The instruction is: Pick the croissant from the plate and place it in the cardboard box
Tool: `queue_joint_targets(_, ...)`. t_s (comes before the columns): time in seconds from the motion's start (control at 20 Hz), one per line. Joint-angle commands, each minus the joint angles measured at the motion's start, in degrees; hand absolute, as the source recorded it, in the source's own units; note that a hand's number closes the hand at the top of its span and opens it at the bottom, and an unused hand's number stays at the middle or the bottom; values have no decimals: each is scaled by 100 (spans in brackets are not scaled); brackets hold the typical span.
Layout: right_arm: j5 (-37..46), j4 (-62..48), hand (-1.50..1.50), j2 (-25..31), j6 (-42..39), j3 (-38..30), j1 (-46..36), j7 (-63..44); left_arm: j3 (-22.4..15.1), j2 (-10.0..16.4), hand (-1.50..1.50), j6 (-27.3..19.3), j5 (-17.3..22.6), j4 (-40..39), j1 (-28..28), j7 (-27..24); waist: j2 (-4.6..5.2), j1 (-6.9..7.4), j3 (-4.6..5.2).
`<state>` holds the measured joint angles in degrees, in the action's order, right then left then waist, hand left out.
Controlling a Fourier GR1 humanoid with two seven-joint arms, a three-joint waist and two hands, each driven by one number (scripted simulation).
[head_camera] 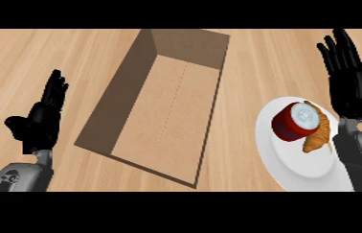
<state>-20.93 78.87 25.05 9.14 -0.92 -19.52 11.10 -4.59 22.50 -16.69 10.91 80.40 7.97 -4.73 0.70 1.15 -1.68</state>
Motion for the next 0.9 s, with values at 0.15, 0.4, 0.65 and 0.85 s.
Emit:
queue_joint_targets(0.15, -89, -393, -150, 672, -1383, 127, 838, 35, 256, 992, 0, -2, -561, -140, -303, 470, -65, -108, 154)
queue_joint_targets(0.4, 2724, -198, -150, 2680, -1312, 1183, 974, 466, 73, 943, 0, -76, -764, -441, -344, 532, 7, -107, 208)
queue_joint_targets(0.65, 1379, -1702, -150, 1743, -1932, 367, 1899, 3060, 28, 894, 0, -51, -886, -504, -536, 542, -54, -136, 144)
queue_joint_targets(0.85, 1961, -2703, -150, 2062, -2429, 283, 1298, 4193, 106, 870, 0, 34, -1037, -695, -305, 553, -52, -76, 159)
